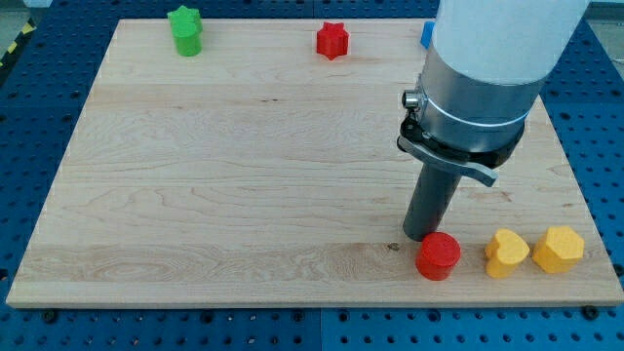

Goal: Move the arm toward the top center

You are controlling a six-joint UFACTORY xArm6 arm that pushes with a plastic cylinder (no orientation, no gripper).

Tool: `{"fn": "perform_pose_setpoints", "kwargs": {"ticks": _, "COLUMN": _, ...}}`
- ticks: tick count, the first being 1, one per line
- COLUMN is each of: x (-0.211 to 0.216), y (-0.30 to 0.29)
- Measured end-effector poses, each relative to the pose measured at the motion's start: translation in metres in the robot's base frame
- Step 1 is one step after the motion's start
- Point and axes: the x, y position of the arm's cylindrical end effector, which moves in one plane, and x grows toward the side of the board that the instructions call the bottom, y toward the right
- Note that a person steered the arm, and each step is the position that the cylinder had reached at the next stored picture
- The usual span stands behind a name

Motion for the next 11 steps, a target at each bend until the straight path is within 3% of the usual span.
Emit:
{"fn": "perform_pose_setpoints", "kwargs": {"ticks": 1, "x": -0.050, "y": -0.023}}
{"fn": "perform_pose_setpoints", "kwargs": {"ticks": 4, "x": -0.261, "y": -0.161}}
{"fn": "perform_pose_setpoints", "kwargs": {"ticks": 6, "x": -0.283, "y": -0.166}}
{"fn": "perform_pose_setpoints", "kwargs": {"ticks": 7, "x": -0.344, "y": -0.165}}
{"fn": "perform_pose_setpoints", "kwargs": {"ticks": 8, "x": -0.361, "y": -0.122}}
{"fn": "perform_pose_setpoints", "kwargs": {"ticks": 9, "x": -0.361, "y": -0.047}}
{"fn": "perform_pose_setpoints", "kwargs": {"ticks": 11, "x": -0.361, "y": -0.055}}
